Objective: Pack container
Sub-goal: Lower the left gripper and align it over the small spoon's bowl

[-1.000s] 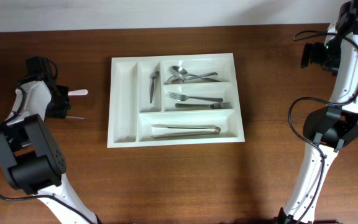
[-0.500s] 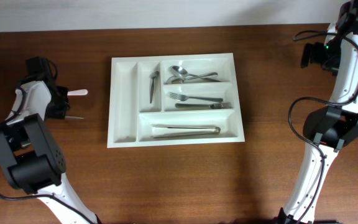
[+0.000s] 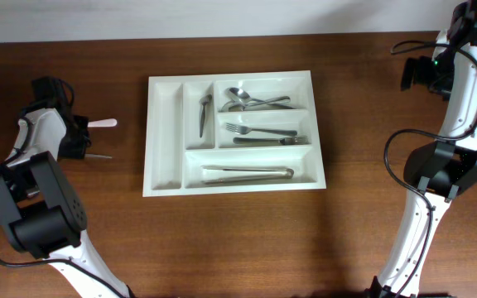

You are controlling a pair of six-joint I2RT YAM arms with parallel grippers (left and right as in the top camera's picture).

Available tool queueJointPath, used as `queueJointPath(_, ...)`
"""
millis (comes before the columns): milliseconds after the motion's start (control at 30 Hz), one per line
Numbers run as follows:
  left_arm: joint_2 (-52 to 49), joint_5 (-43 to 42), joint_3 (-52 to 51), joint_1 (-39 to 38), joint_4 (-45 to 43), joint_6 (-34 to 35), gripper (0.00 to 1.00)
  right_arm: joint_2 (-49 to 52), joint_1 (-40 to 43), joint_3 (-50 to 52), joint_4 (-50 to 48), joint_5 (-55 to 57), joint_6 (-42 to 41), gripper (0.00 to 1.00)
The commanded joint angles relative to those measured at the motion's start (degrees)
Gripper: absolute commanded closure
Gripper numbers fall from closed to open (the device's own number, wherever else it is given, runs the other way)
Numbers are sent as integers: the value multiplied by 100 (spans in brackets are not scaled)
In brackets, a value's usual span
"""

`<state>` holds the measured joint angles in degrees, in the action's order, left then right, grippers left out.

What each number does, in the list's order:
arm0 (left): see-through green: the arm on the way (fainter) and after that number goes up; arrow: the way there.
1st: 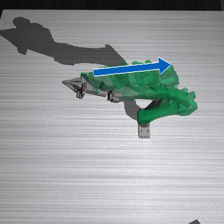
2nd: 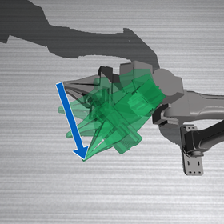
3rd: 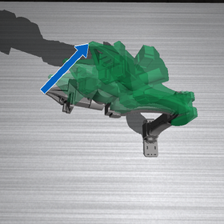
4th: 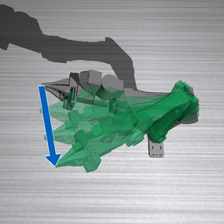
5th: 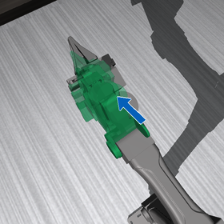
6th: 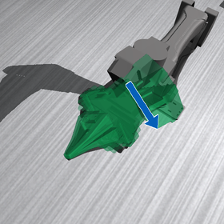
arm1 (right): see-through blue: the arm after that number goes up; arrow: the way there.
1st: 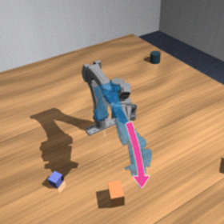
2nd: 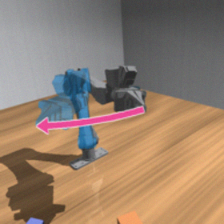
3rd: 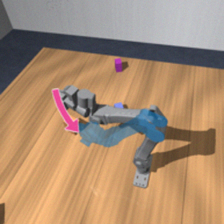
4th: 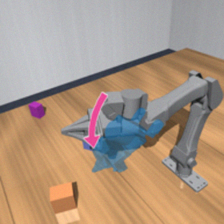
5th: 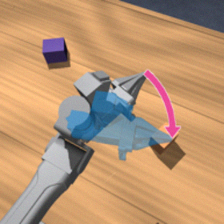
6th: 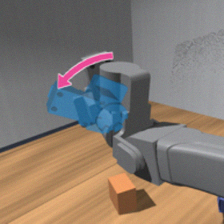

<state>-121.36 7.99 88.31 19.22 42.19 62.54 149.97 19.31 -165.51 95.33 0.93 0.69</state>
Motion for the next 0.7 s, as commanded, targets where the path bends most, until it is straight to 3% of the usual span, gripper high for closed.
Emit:
queueJointPath(0, -57, 107, 61, 44, -2, -33, 98, -131, 22, 37, -17, -52, 39, 1)
queueJointPath(667, -85, 192, 55, 44, -9, -33, 98, -131, 22, 37, -17, -52, 39, 1)
